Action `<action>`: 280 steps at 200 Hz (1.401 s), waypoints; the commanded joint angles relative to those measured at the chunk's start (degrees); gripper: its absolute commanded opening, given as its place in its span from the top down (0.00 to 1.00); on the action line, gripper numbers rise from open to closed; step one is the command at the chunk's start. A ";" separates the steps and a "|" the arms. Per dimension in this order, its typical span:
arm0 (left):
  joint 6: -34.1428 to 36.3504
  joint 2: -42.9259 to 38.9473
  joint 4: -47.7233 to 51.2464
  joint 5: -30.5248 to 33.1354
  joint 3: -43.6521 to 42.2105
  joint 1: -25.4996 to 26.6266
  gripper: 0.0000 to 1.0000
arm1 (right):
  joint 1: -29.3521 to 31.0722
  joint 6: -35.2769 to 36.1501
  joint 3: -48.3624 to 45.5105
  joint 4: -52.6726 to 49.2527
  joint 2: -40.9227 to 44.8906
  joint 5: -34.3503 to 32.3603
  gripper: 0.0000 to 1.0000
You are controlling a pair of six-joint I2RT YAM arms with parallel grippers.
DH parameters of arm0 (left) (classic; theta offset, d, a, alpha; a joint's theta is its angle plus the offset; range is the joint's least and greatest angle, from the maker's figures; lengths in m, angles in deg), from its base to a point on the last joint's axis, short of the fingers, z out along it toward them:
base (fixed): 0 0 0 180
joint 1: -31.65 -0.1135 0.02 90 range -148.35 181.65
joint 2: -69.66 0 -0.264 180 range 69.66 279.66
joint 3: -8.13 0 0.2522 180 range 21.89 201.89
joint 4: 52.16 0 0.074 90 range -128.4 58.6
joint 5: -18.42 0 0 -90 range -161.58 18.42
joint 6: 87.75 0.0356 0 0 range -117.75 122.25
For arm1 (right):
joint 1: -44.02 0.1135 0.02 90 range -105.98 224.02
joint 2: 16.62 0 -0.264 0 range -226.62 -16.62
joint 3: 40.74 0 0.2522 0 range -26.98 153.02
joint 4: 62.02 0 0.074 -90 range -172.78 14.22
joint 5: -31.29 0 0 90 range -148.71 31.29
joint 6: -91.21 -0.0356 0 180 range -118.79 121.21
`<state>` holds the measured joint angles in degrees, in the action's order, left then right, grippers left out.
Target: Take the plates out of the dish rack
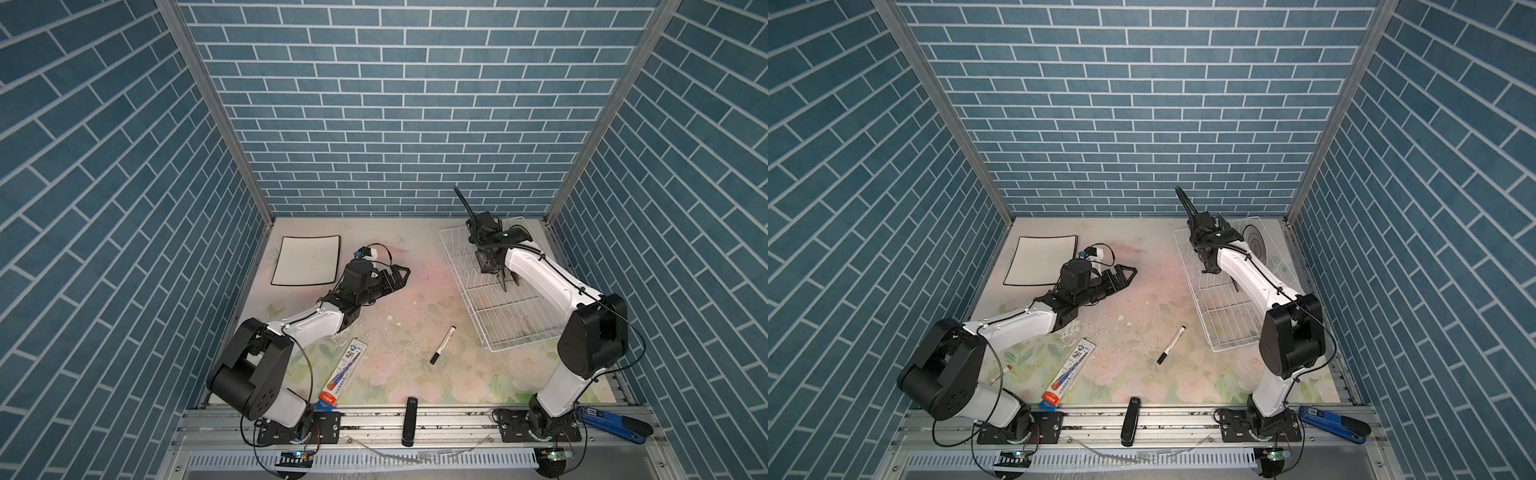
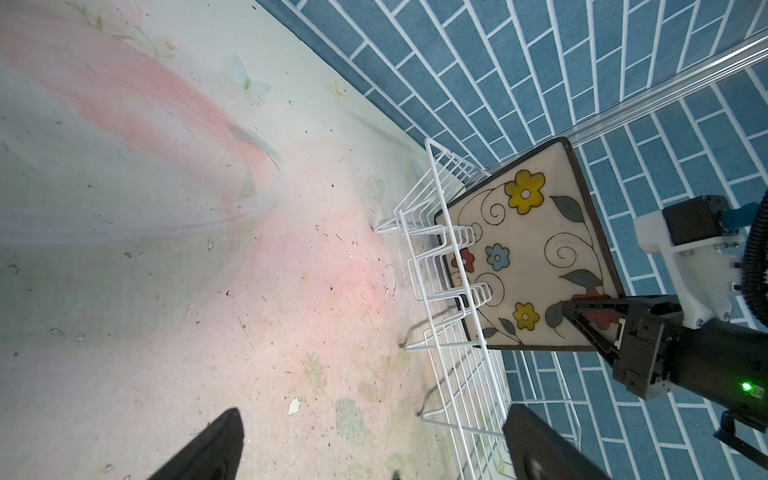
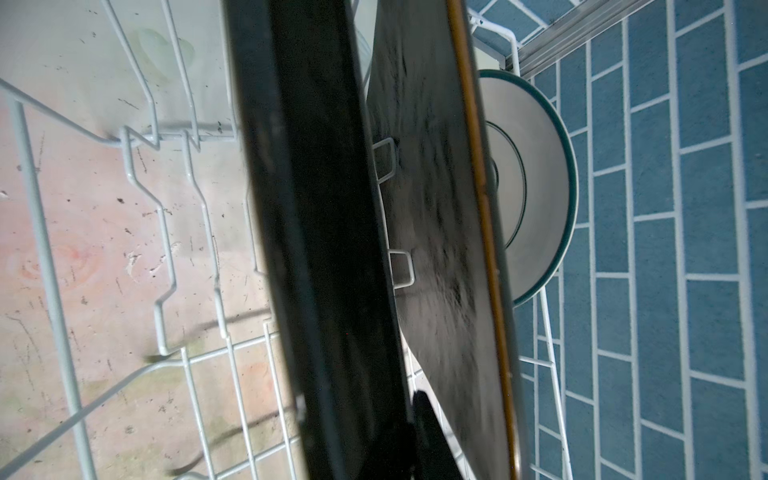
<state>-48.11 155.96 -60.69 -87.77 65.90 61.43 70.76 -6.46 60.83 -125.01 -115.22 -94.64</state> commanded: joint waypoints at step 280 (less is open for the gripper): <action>0.53 0.17 0.47 -0.19 1.28 0.41 0.00 | 4.06 6.42 -3.42 14.05 13.38 -7.21 1.00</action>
<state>-48.14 155.96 -60.32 -87.77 66.36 61.43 74.02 -1.69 56.65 -117.71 -105.89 -96.71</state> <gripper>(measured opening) 0.996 0.152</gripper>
